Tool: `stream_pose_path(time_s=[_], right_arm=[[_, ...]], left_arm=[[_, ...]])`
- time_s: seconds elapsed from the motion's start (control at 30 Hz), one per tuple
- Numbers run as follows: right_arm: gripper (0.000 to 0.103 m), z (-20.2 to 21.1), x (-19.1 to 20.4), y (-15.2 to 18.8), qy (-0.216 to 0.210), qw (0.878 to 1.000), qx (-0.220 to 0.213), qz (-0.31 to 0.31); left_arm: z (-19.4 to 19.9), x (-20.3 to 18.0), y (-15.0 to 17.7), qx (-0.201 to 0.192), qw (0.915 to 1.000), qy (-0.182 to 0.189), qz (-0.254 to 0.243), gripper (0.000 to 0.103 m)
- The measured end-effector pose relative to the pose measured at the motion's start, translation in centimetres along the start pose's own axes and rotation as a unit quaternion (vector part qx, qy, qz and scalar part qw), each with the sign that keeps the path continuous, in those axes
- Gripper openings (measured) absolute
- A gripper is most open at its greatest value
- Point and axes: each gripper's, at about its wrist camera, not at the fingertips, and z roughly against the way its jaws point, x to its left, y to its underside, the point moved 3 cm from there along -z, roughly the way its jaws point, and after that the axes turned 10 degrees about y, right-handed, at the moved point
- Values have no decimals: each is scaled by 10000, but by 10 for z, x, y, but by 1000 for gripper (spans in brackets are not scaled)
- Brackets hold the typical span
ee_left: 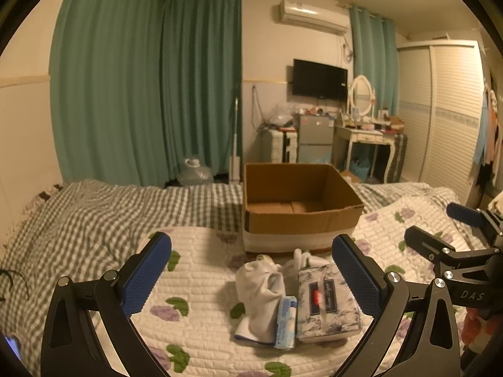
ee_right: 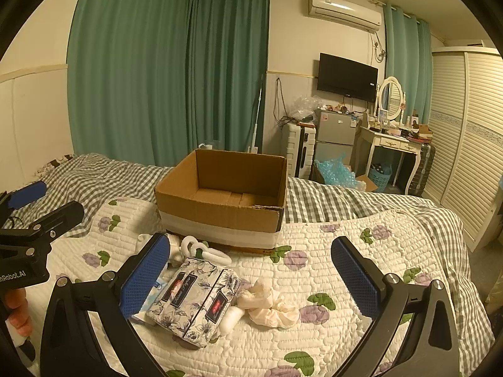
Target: Organize soft objects
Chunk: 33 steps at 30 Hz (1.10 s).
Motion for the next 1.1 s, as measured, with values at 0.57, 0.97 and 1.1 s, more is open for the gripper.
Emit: stream_pose_path(time_s=[0.57, 0.97, 1.1], right_arm=[[103, -24, 37, 32, -440, 9956, 651, 513], [99, -80, 100, 97, -863, 9751, 1542, 1340], [86, -90, 102, 105, -871, 9731, 1614, 1393]], left_arm=[[-21, 31, 45, 812, 9963, -52, 280, 103], [-53, 47, 75, 1428, 9881, -295, 499, 103], [-55, 44, 76, 1497, 9873, -339, 420, 101]])
